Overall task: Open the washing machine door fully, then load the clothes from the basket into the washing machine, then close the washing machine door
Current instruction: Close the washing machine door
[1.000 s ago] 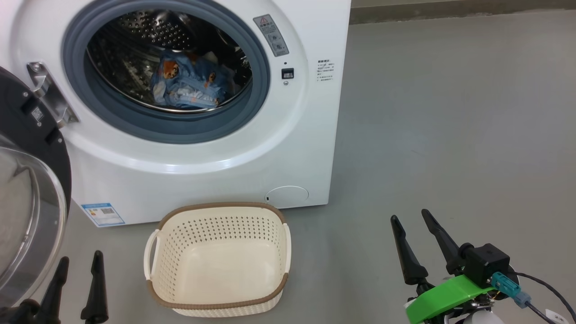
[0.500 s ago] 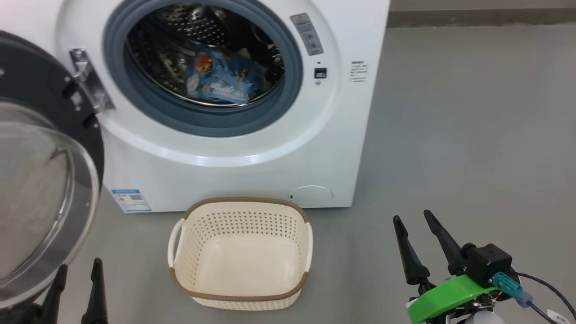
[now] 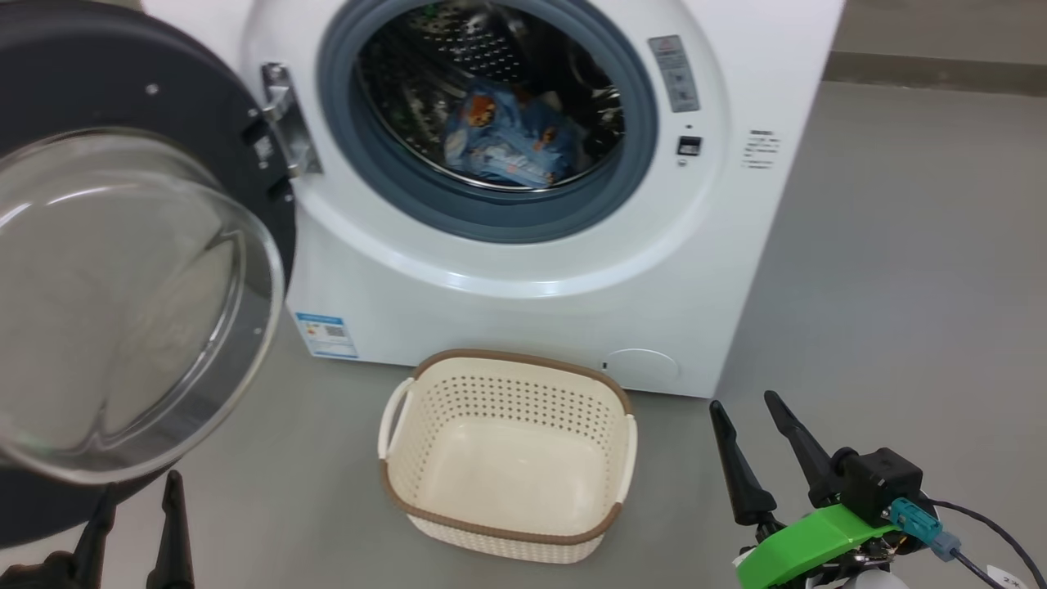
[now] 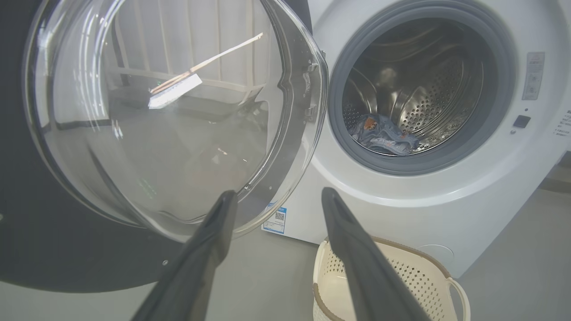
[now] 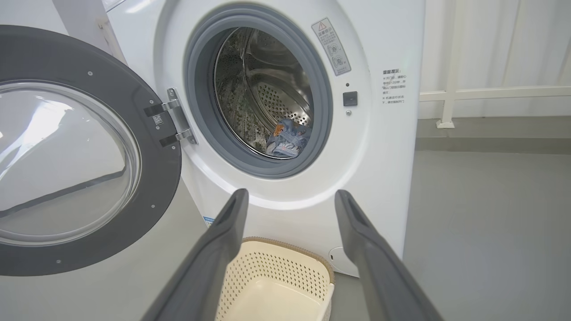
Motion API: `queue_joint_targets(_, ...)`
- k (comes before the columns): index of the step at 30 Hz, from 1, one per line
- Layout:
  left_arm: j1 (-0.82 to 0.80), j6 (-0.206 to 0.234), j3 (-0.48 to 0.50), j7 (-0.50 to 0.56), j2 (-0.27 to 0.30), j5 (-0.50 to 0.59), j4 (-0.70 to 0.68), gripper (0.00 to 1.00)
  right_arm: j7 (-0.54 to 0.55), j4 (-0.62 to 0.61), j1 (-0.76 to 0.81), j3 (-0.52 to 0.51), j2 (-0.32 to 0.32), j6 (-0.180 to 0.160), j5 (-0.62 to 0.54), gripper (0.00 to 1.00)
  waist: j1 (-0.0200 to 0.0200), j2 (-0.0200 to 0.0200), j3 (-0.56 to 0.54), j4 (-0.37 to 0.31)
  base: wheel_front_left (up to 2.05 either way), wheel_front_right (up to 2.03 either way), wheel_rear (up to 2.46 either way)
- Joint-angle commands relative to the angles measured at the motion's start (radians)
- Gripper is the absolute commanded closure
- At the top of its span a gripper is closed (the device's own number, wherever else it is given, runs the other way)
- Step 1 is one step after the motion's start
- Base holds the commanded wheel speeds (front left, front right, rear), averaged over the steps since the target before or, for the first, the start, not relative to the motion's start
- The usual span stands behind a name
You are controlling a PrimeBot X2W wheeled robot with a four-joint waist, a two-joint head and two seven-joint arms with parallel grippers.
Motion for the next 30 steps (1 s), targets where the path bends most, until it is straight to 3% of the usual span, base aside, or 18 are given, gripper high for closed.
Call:
queue_joint_targets(1, -0.044, 0.004, 0.040, -0.007, 0.018, 0.011, -0.012, 0.00, -0.008, -0.018, -0.036, 0.024, -0.005, 0.004, 0.008, 0.00, 0.0000, 0.0000, -0.008, 0.048, 0.00, 0.00, 0.00)
queue_joint_targets(19, -0.050, 0.002, 0.050, -0.007, 0.006, 0.017, -0.007, 0.00, -0.008, 0.006, -0.048, 0.038, -0.005, 0.004, 0.022, 0.00, 0.0000, 0.0000, -0.020, 0.287, 0.00, 0.00, 0.00)
queue_joint_targets(30, -0.030, 0.003, 0.120, -0.007, 0.006, -0.002, -0.034, 0.00, -0.008, 0.058, -0.137, 0.114, -0.005, 0.004, 0.036, 0.00, 0.0000, 0.0000, 0.016, 0.320, 0.00, 0.00, 0.00)
